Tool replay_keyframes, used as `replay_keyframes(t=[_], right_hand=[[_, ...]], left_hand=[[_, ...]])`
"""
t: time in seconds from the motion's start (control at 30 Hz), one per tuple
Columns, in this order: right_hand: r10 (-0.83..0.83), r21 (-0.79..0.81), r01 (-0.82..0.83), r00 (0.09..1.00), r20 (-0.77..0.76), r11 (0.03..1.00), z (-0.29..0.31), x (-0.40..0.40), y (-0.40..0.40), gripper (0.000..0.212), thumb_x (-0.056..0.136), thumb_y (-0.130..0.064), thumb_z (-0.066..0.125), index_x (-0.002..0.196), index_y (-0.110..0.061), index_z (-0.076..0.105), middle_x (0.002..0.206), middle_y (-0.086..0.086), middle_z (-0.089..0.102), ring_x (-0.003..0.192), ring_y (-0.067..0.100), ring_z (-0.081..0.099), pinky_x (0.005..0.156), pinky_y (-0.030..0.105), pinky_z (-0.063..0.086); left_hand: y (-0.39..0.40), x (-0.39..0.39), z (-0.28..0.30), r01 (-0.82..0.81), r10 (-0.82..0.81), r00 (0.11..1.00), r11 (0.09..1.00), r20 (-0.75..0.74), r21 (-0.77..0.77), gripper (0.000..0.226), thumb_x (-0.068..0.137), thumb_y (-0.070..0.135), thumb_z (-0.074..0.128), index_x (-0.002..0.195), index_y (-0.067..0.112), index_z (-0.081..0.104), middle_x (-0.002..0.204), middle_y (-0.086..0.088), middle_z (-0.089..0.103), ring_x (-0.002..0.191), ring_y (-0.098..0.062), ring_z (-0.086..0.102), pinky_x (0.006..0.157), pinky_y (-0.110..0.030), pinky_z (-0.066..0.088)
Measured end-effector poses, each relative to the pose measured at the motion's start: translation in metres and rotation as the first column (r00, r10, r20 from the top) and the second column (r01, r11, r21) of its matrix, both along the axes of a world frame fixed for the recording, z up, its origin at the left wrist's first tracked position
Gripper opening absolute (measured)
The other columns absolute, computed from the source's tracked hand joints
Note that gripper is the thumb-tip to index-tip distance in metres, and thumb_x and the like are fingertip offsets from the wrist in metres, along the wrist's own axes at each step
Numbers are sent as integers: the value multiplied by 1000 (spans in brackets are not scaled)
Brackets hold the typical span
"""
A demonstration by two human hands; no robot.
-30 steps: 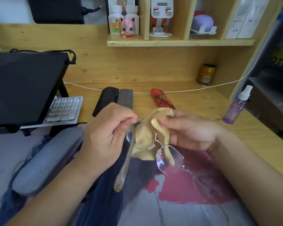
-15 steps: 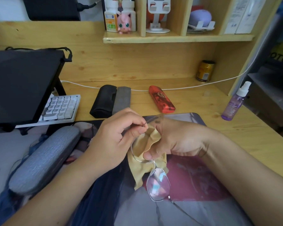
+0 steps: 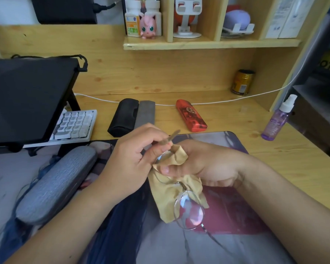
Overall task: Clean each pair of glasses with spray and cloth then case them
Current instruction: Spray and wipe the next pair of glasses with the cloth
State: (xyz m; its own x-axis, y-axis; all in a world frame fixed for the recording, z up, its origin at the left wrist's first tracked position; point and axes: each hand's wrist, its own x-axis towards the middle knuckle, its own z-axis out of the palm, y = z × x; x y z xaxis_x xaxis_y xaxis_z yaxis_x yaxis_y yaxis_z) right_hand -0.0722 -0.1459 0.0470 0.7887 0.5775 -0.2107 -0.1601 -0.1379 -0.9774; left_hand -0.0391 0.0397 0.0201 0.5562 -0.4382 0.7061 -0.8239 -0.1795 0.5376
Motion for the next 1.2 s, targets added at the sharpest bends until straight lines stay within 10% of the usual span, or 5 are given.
replay_keyframes(t=[0.2, 0.53, 0.97, 1.2], right_hand=[[194, 88, -182, 971, -139, 979, -3, 4, -8, 29, 91, 10, 52, 119, 14, 56, 121, 37, 58, 118, 54, 56, 104, 59, 44], [101, 66, -91, 979, -176, 994, 1, 0, 8, 16, 87, 14, 62, 88, -1, 69, 81, 13, 73, 74, 20, 73, 64, 28, 58], [-210, 299, 237, 970, -122, 924, -1, 5, 5, 8, 87, -7, 70, 79, -5, 69, 73, 14, 51, 64, 22, 49, 64, 35, 33], [-412, 355, 463, 886, -214, 812, -1, 11, 0, 13, 78, -9, 72, 90, -2, 72, 75, 12, 68, 64, 22, 67, 59, 33, 54]], left_hand=[[-1, -3, 2, 36, -36, 999, 999, -38, -3, 10, 99, 11, 63, 91, 15, 68, 91, 4, 66, 89, -13, 65, 78, -23, 50], [-5, -3, 1, 52, -53, 996, 998, -66, -24, 10, 97, 7, 62, 90, 10, 68, 92, 5, 65, 90, -12, 66, 81, -20, 49], [-8, -1, 4, -67, 31, 976, 984, -216, -164, 29, 93, -2, 63, 88, 25, 68, 91, 9, 71, 92, -13, 68, 84, -18, 49], [-2, 4, 2, -130, 81, 968, 971, -236, -199, 12, 96, 12, 60, 91, 22, 64, 92, 6, 66, 90, -4, 64, 83, -14, 47]])
